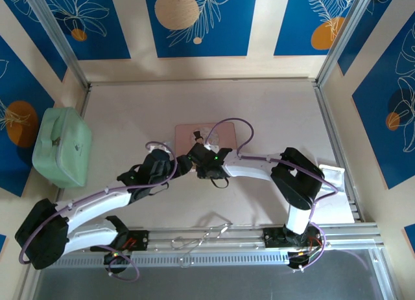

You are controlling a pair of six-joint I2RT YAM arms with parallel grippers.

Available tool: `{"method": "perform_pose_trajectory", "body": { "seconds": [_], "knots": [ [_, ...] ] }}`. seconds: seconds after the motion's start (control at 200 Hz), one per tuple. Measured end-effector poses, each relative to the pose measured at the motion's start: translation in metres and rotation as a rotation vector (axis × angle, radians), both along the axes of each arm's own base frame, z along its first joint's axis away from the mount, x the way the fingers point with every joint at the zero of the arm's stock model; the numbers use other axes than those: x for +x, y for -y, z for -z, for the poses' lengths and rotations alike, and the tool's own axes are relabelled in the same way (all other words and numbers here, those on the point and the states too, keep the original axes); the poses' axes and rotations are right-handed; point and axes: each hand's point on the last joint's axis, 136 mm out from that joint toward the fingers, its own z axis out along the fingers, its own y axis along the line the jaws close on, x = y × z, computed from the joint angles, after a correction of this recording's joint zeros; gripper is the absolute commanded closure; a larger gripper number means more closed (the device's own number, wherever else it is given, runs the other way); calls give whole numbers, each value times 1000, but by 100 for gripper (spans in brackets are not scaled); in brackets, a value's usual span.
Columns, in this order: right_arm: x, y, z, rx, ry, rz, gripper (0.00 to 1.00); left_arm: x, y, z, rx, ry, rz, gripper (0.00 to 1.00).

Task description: Unlock the padlock with the key

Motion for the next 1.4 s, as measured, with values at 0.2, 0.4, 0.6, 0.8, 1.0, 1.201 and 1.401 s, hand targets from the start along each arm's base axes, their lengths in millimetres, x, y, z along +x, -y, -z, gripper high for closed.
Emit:
{"method": "perform_pose_trajectory", "body": {
  "seconds": [0.2,0.4,0.6,0.8,1.0,1.201,1.401],
  "knots": [
    [0,0,0,0,-7,0,72,-2,-2,2,2,-3,0,26],
    [0,-1,-1,-12,-32,3,76,-4,-5,3,3,-3,-2,24],
    [3,-8,-2,-6,-94,5,80,-10,-10,-1,-10,16,1,27],
    [0,-12,-3,5,-144,5,81,-18,-17,6,-20,22,3,42],
    [-1,-13,-3,26,-178,5,82,-26,-21,20,-10,11,11,46],
    [-4,-14,-4,35,-220,1,84,-29,-7,35,-11,-11,45,55],
    [-6,-15,-4,62,-257,-2,86,-35,11,63,-1,-60,100,55]
  ]
}}
